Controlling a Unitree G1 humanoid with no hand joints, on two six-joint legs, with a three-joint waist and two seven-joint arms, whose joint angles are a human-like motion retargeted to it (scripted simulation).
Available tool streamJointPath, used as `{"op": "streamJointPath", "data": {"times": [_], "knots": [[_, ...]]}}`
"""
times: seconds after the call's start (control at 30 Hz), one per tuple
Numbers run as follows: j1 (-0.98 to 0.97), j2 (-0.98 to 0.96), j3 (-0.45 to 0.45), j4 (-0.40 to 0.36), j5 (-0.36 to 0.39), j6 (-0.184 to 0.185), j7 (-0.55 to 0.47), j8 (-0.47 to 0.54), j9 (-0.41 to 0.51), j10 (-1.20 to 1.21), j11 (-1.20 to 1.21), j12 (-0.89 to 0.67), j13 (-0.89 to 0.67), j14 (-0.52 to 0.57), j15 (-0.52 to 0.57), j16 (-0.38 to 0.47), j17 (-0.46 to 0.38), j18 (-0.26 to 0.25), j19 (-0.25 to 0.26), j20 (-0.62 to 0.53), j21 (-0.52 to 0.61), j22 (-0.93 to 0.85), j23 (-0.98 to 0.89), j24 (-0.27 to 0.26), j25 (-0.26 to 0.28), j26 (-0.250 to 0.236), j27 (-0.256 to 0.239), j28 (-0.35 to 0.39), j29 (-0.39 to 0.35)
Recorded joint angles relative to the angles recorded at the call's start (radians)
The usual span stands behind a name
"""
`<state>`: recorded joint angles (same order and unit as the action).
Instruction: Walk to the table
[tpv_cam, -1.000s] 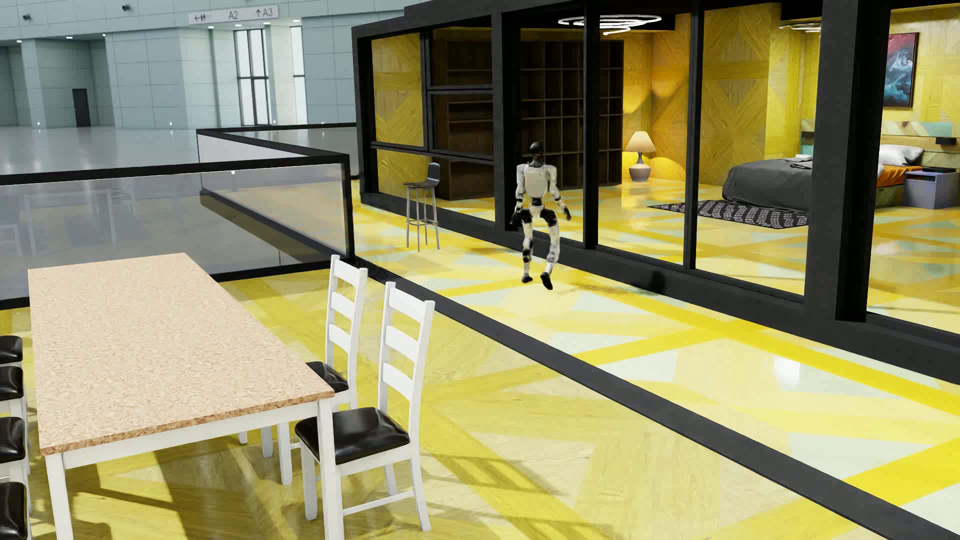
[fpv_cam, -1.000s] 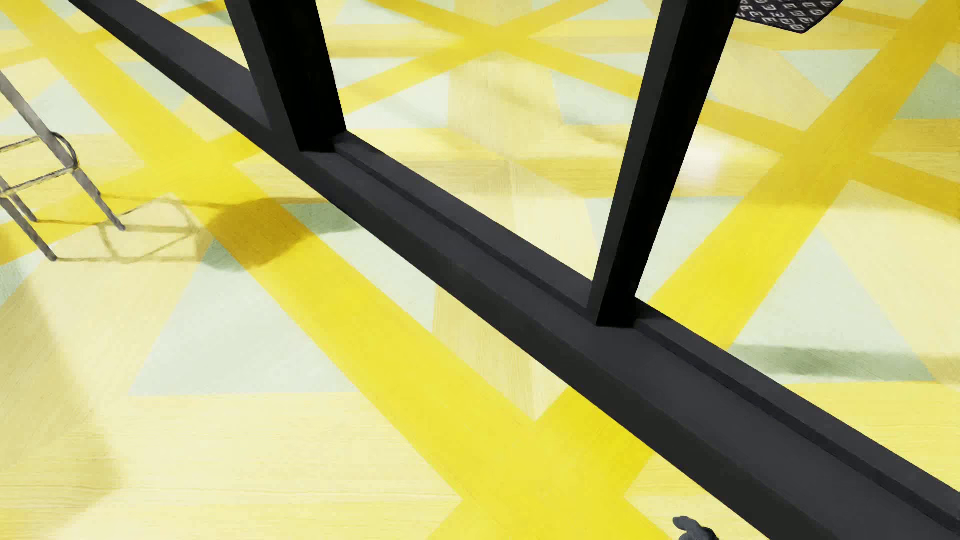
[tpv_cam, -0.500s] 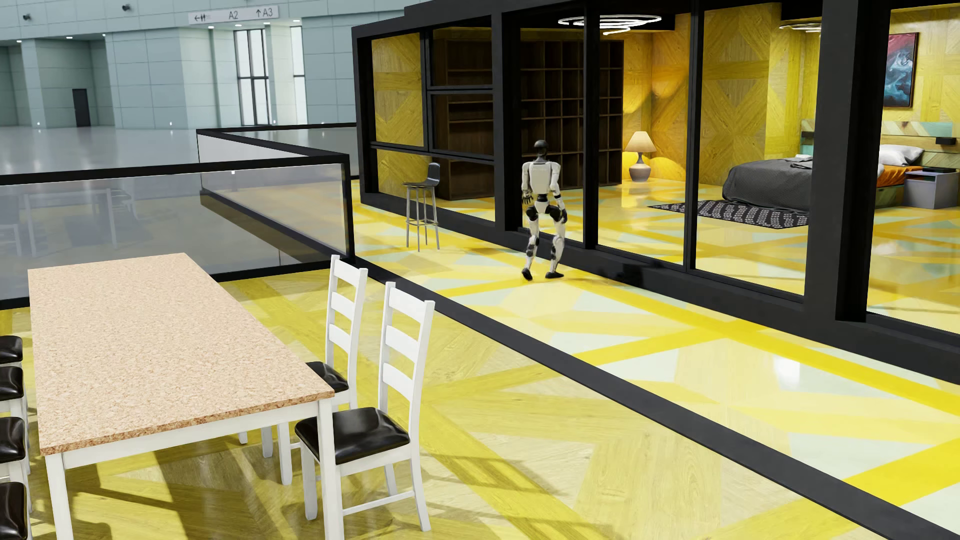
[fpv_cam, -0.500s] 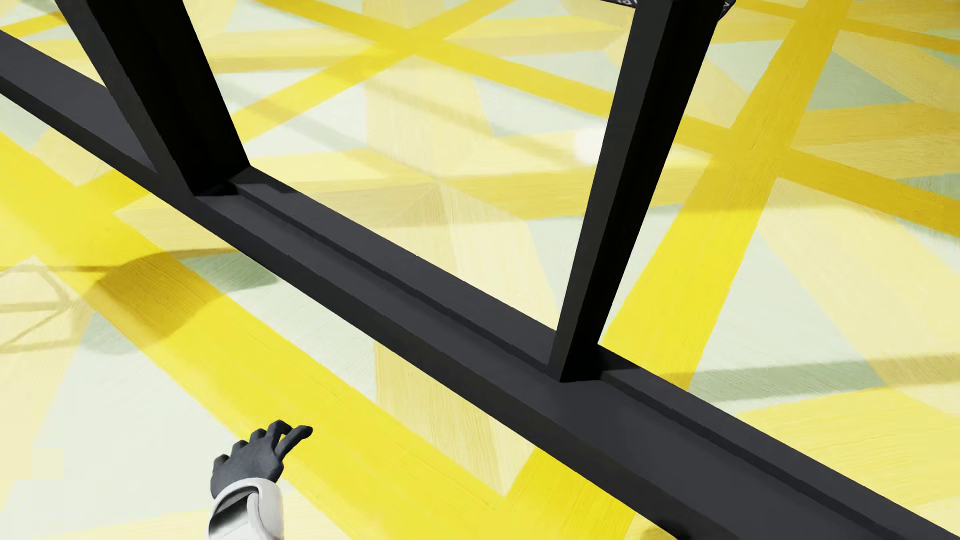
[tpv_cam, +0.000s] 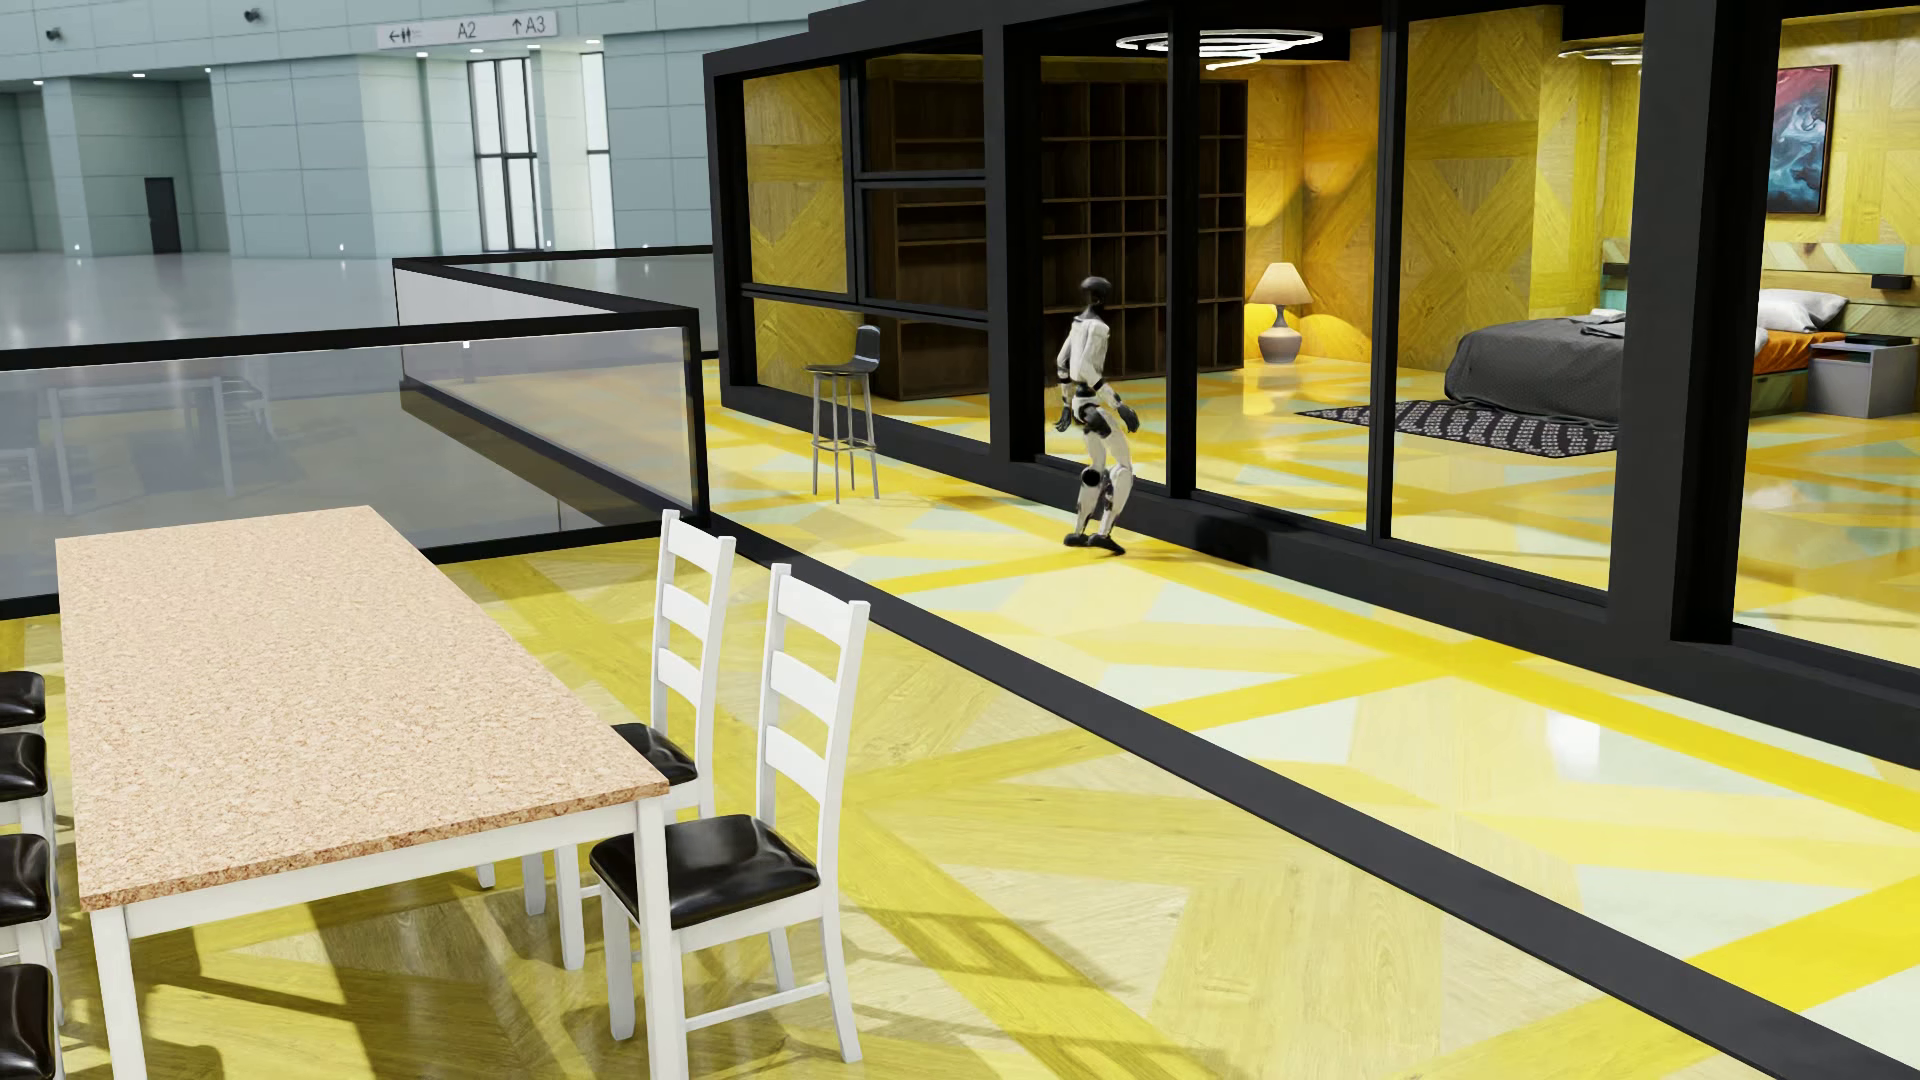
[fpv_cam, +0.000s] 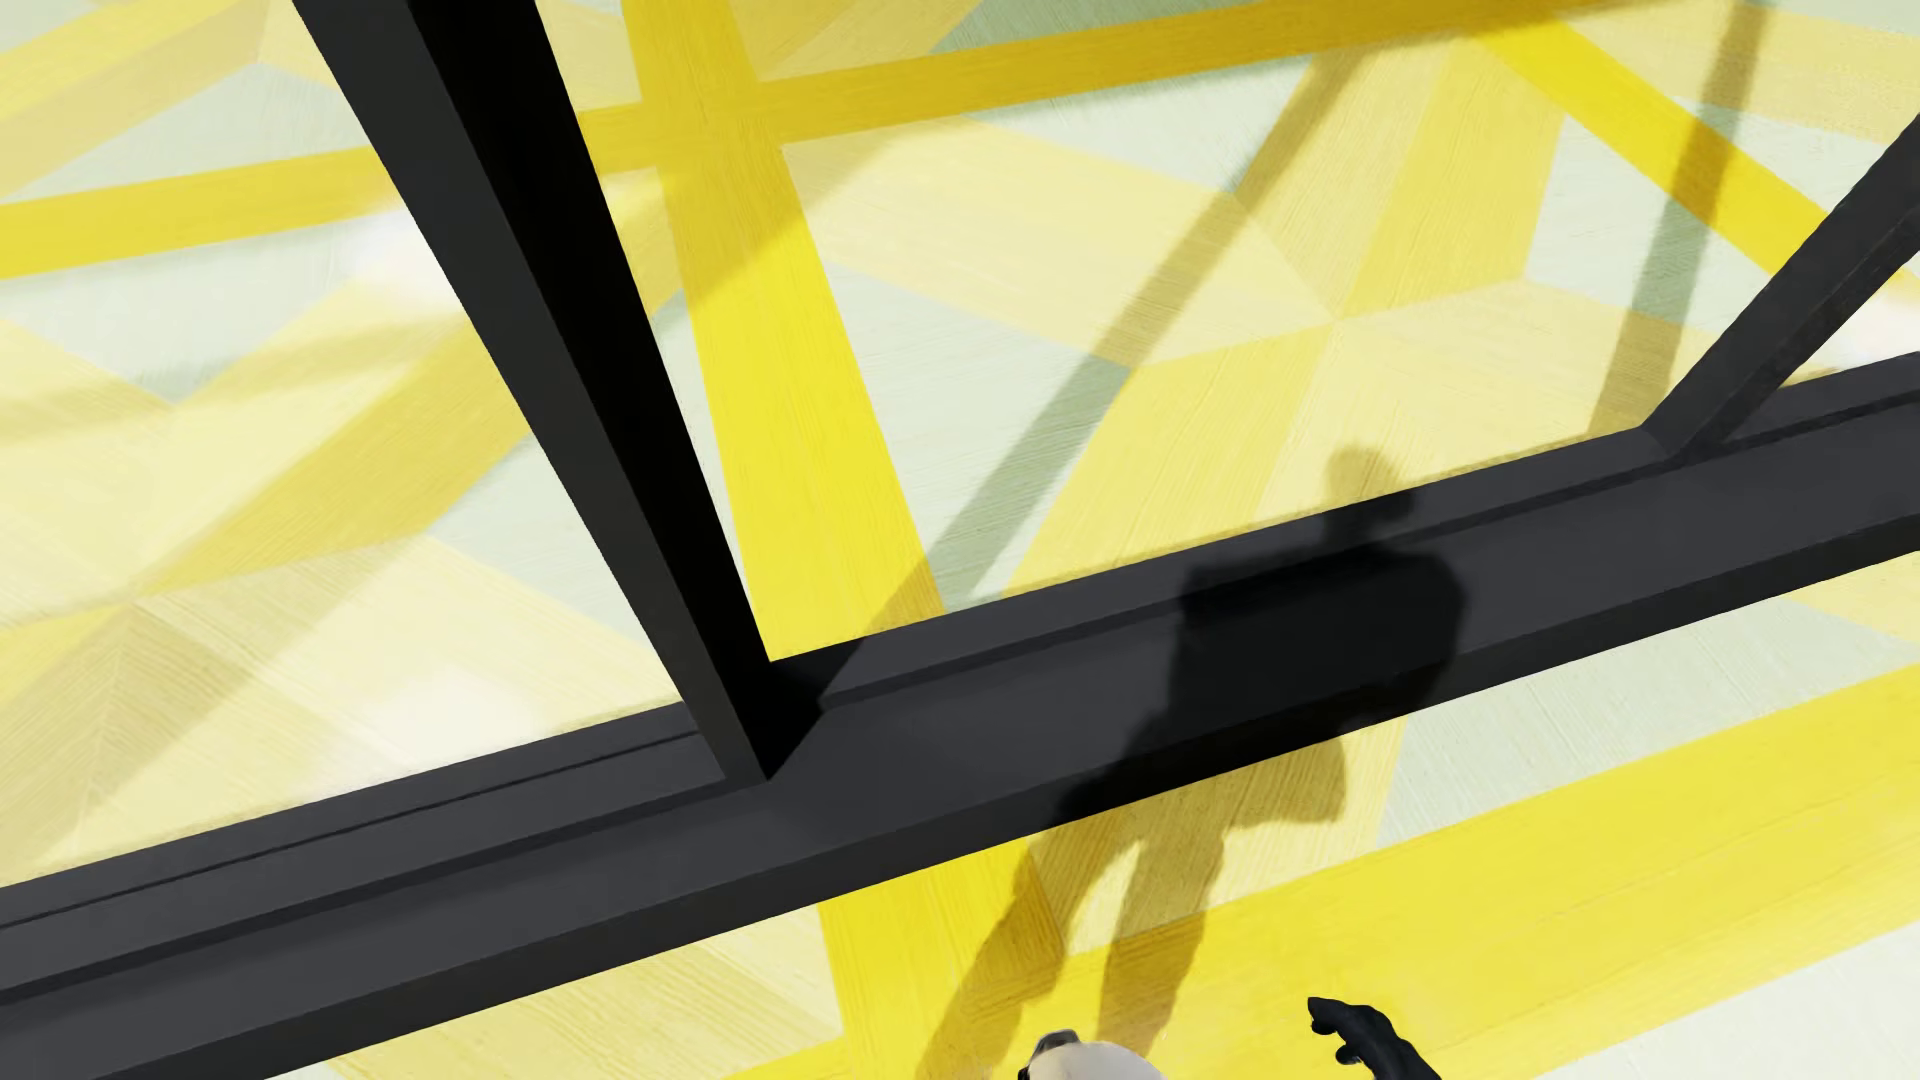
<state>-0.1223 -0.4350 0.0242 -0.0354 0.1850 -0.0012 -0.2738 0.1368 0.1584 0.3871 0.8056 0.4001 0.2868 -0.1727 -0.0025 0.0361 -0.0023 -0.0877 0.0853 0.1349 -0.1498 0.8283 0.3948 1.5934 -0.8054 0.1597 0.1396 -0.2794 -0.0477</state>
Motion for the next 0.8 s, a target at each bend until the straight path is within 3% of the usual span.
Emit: {"op": "streamJointPath", "data": {"times": [0.03, 0.1, 0.17, 0.23, 0.3, 0.37, 0.43, 0.5, 0.57, 0.63, 0.67, 0.7, 0.73, 0.77, 0.8], "knots": [[0.006, -0.063, -0.005, 0.012, -0.031, -0.018, 0.053, -0.062, 0.004, -0.004, 0.063, -0.043, 0.036, -0.004, 0.016, 0.044, -0.006, -0.001, 0.038, -0.014, -0.019, 0.026, 0.023, 0.027, 0.019, 0.014, 0.016, 0.016, 0.000], [0.034, -0.124, -0.018, 0.032, -0.124, -0.045, 0.132, -0.174, 0.001, -0.036, 0.068, -0.152, 0.115, -0.006, -0.022, 0.148, -0.045, 0.001, 0.004, -0.039, -0.061, 0.073, 0.102, 0.106, 0.034, 0.025, 0.052, -0.025, 0.023], [0.072, -0.115, -0.035, 0.048, -0.186, -0.057, 0.187, -0.185, -0.011, -0.078, -0.077, -0.282, 0.170, -0.006, -0.003, 0.222, -0.067, -0.005, -0.005, -0.069, -0.133, 0.086, 0.214, 0.189, 0.031, 0.035, 0.143, -0.056, 0.025], [0.109, -0.064, -0.050, 0.062, -0.238, -0.056, 0.232, -0.137, -0.021, -0.114, -0.327, -0.416, 0.207, -0.009, 0.026, 0.257, -0.086, -0.011, -0.004, -0.173, -0.200, 0.072, 0.323, 0.284, 0.003, -0.029, 0.238, -0.037, 0.005], [0.142, -0.023, -0.059, 0.075, -0.313, -0.048, 0.292, -0.128, -0.024, -0.125, -0.547, -0.548, 0.227, -0.027, 0.033, 0.240, -0.113, -0.018, -0.028, -0.284, -0.175, 0.028, 0.395, 0.329, -0.102, -0.113, 0.263, 0.003, 0.011], [0.175, -0.049, -0.063, 0.088, -0.402, -0.042, 0.384, -0.242, -0.016, -0.116, -0.604, -0.629, 0.213, -0.058, 0.017, 0.173, -0.121, -0.032, -0.054, -0.331, -0.165, -0.063, 0.404, 0.295, -0.160, -0.132, 0.217, 0.066, 0.061], [0.214, -0.094, -0.068, 0.112, -0.463, -0.038, 0.501, -0.391, -0.003, -0.100, -0.562, -0.656, 0.159, -0.095, 0.008, 0.100, -0.105, -0.057, -0.091, -0.362, -0.192, -0.195, 0.368, 0.216, -0.135, -0.117, 0.157, 0.164, 0.117], [0.258, -0.129, -0.079, 0.146, -0.495, -0.034, 0.613, -0.519, 0.010, -0.079, -0.459, -0.662, 0.108, -0.128, -0.023, 0.050, -0.071, -0.100, -0.144, -0.402, -0.173, -0.318, 0.297, 0.106, -0.120, -0.104, 0.099, 0.251, 0.114], [0.293, -0.117, -0.094, 0.193, -0.494, -0.030, 0.693, -0.646, 0.018, -0.029, -0.357, -0.664, 0.093, -0.136, -0.068, 0.033, -0.014, -0.148, -0.159, -0.425, -0.100, -0.392, 0.210, -0.039, -0.122, -0.117, 0.028, 0.272, 0.090], [0.295, -0.089, -0.109, 0.270, -0.424, -0.019, 0.722, -0.700, 0.022, 0.104, -0.313, -0.651, 0.103, -0.053, -0.038, 0.064, 0.061, -0.160, -0.235, -0.440, -0.018, -0.420, 0.146, -0.130, -0.102, -0.101, -0.033, 0.251, 0.111], [0.274, -0.090, -0.111, 0.328, -0.368, -0.008, 0.713, -0.690, 0.025, 0.231, -0.273, -0.626, 0.109, 0.028, -0.059, 0.091, 0.095, -0.160, -0.277, -0.436, 0.020, -0.418, 0.141, -0.139, -0.085, -0.075, -0.048, 0.245, 0.127], [0.237, -0.086, -0.107, 0.394, -0.309, 0.007, 0.675, -0.665, 0.029, 0.392, -0.221, -0.589, 0.115, 0.121, -0.112, 0.107, 0.122, -0.156, -0.288, -0.419, 0.035, -0.398, 0.153, -0.141, -0.050, -0.041, -0.036, 0.243, 0.137], [0.180, -0.063, -0.095, 0.442, -0.250, 0.024, 0.600, -0.638, 0.032, 0.562, -0.188, -0.549, 0.119, 0.210, -0.163, 0.107, 0.130, -0.111, -0.290, -0.390, 0.037, -0.358, 0.172, -0.148, -0.020, -0.001, -0.005, 0.241, 0.141], [0.102, -0.022, -0.080, 0.449, -0.194, 0.042, 0.504, -0.608, 0.036, 0.717, -0.180, -0.513, 0.119, 0.258, -0.203, 0.094, 0.112, -0.038, -0.290, -0.348, 0.052, -0.298, 0.193, -0.162, -0.025, 0.044, 0.017, 0.241, 0.151], [0.016, 0.031, -0.066, 0.419, -0.142, 0.055, 0.411, -0.572, 0.038, 0.841, -0.194, -0.472, 0.111, 0.228, -0.230, 0.070, 0.074, -0.007, -0.287, -0.291, 0.079, -0.228, 0.216, -0.190, -0.066, 0.095, 0.028, 0.241, 0.163]]}}
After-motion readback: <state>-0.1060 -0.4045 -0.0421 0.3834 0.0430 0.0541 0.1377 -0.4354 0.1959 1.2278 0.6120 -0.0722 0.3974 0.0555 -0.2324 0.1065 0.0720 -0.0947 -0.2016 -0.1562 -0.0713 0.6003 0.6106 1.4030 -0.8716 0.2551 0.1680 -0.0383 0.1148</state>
